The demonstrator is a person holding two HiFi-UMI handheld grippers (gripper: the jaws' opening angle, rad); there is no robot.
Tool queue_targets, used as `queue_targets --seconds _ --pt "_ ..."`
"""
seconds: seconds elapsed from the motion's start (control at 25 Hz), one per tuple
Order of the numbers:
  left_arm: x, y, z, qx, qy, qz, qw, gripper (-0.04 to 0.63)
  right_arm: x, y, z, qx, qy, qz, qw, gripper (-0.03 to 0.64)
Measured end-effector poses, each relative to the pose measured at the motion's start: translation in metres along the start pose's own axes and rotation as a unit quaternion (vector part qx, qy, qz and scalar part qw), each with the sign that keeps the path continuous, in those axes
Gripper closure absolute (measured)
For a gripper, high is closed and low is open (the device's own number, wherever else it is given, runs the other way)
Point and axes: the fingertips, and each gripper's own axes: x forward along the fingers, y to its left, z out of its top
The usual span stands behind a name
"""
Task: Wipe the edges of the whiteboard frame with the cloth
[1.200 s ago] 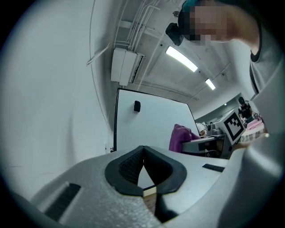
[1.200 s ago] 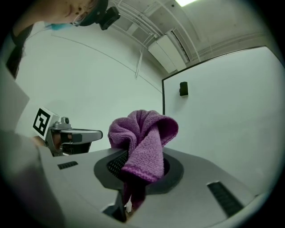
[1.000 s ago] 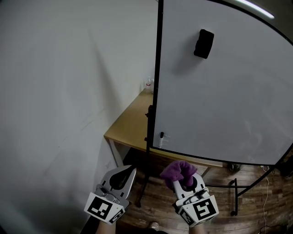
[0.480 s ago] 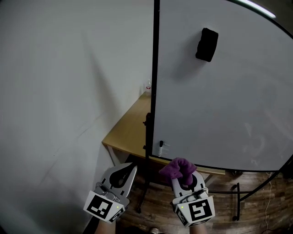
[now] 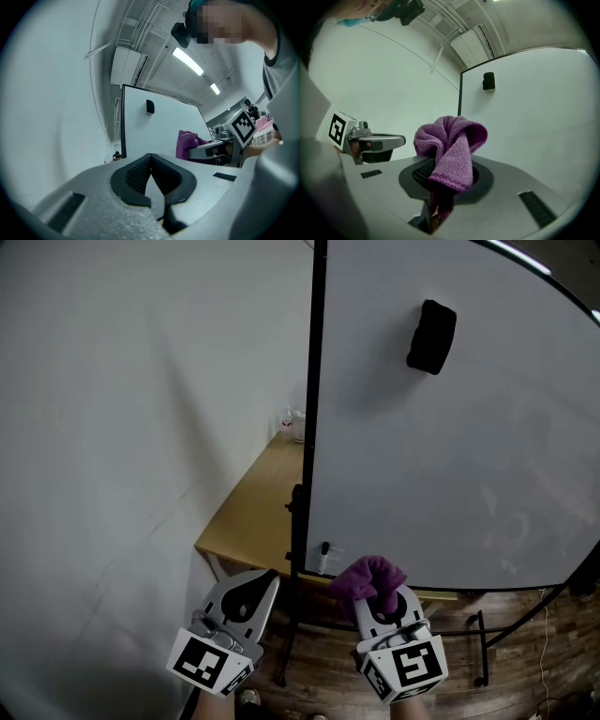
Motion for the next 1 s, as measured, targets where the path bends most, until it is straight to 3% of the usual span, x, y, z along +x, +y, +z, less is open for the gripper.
queue_targets --seconds 0.56,1.0 --pt "0.028 0.076 -0.017 -0.018 -0.006 -0.092 0.9956 0.578 0.090 0.001 0.040 -0.001 -0.009 -0.097 0.995 0.554" --pt "0.040 0.121 -0.036 -0.033 -0.010 -0.149 0.9883 0.578 0.138 -0.012 0.097 -0.030 -0.033 -0.178 0.983 0.554"
